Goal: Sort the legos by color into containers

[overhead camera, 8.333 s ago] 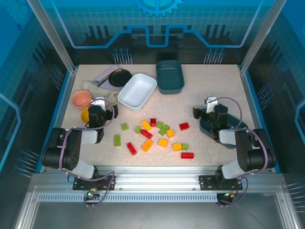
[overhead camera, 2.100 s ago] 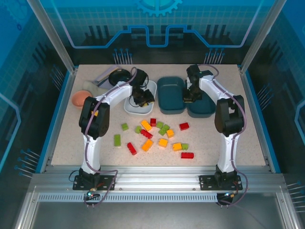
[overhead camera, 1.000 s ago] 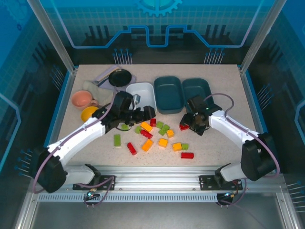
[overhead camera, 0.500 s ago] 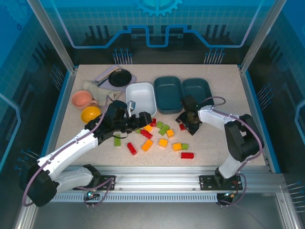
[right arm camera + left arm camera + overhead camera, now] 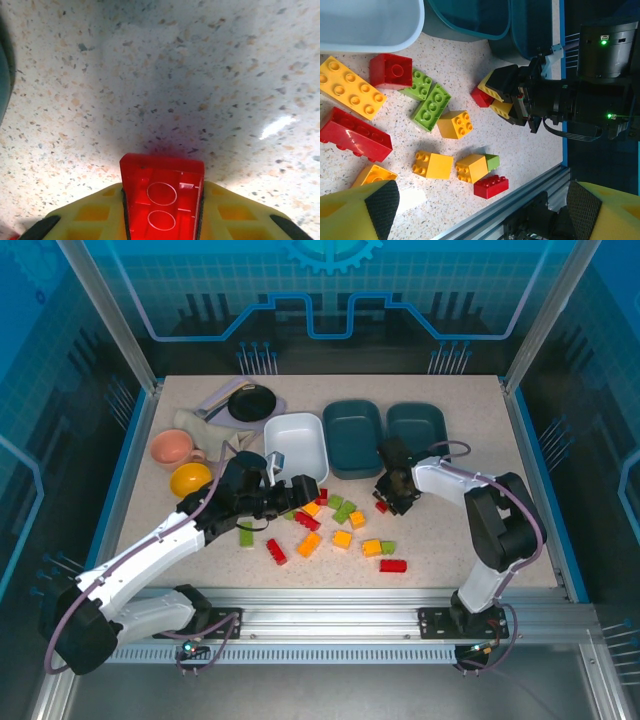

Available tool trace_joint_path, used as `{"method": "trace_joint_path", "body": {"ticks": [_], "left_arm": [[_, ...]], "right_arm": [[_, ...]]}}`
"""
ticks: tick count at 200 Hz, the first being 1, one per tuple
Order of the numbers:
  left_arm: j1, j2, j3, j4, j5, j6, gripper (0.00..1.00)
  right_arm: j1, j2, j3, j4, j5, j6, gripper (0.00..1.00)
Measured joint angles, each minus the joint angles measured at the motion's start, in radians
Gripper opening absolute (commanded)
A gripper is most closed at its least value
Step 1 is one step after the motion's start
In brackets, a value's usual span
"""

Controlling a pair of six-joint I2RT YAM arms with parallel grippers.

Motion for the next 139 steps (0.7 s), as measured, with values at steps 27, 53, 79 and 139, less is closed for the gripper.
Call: {"method": "trace_joint_path", "body": {"ticks": [27,53,79,139], "left_arm": [[0.0,0.019,0.022,-0.022,-0.009,0.0,0.9],[0.0,0.1,0.116,-0.056,-0.019,-0.001,0.9],[0.0,0.214,0.241,-0.06,-0.019,-0.002,0.9],[0.004,0.48,0.518,-0.109,-0.041,-0.004,0.88]], "right_arm": [[0.013,-0.088,0.027,-0.107,0.048,-0.083,0.21],[-0.005,-0.208,0.127,-0.178,0.106,-0.227,0.21],[-0.113,-0.2,0.256,-0.195,0.121,-0.399,0.22],[-0.301,0.272,0.606,-0.256,0.105,-0.682,0.33]]}}
